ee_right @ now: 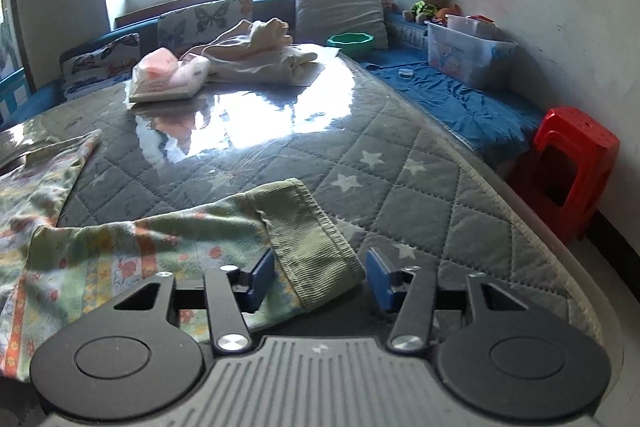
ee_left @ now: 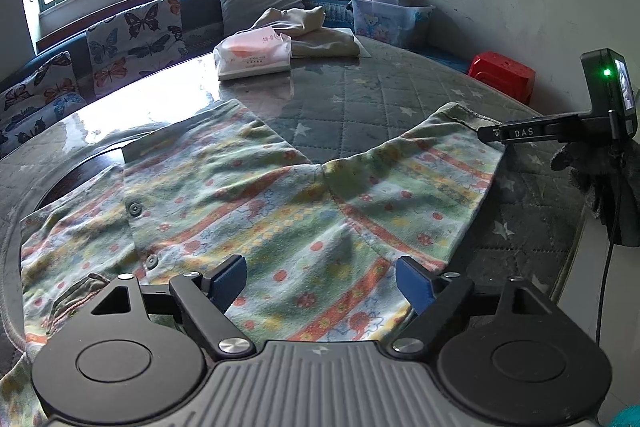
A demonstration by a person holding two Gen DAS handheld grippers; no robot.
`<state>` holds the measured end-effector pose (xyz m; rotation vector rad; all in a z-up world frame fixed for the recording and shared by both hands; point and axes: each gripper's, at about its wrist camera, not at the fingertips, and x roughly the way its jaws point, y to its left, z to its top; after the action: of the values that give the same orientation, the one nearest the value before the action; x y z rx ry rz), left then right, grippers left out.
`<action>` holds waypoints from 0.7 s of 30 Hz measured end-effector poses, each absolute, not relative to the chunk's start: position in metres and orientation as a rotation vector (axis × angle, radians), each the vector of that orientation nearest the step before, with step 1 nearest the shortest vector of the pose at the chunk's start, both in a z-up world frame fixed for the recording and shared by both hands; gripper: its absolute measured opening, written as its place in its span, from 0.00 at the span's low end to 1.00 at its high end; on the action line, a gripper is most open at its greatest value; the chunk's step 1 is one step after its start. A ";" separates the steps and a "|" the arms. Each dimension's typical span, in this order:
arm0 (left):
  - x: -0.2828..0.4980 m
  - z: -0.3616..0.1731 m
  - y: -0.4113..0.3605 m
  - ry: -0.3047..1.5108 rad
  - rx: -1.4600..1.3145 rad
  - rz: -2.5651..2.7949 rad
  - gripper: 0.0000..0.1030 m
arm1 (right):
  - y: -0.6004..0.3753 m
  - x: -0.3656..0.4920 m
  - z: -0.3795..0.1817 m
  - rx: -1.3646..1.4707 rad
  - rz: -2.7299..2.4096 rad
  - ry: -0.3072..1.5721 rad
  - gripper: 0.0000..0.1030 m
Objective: Fold clothes
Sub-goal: 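Grasp the sleeve cuff with the right gripper and lift it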
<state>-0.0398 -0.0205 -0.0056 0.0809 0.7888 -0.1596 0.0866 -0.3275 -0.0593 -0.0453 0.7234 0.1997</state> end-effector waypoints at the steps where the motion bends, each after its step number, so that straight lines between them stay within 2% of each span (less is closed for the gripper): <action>1: -0.039 -0.006 -0.021 0.792 0.082 -0.158 0.82 | -0.328 0.086 -0.059 -0.043 0.202 0.723 0.45; 3: -0.037 -0.007 -0.023 0.796 0.082 -0.158 0.82 | -0.329 0.084 -0.059 -0.040 0.205 0.722 0.43; 6: -0.035 -0.008 -0.025 0.803 0.081 -0.158 0.83 | -0.330 0.081 -0.059 -0.034 0.210 0.720 0.36; 8: -0.034 -0.009 -0.026 0.809 0.083 -0.157 0.83 | -0.329 0.086 -0.056 -0.027 0.214 0.720 0.26; 14: -0.033 -0.011 -0.028 0.819 0.082 -0.157 0.84 | -0.329 0.084 -0.047 0.015 0.243 0.702 0.15; 21: -0.032 -0.010 -0.023 0.817 0.072 -0.141 0.87 | -0.329 0.077 -0.037 0.059 0.276 0.672 0.10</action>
<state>-0.0322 -0.0229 -0.0101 0.0717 0.8173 -0.1405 0.0771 -0.3292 -0.0368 0.0594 0.6722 0.2758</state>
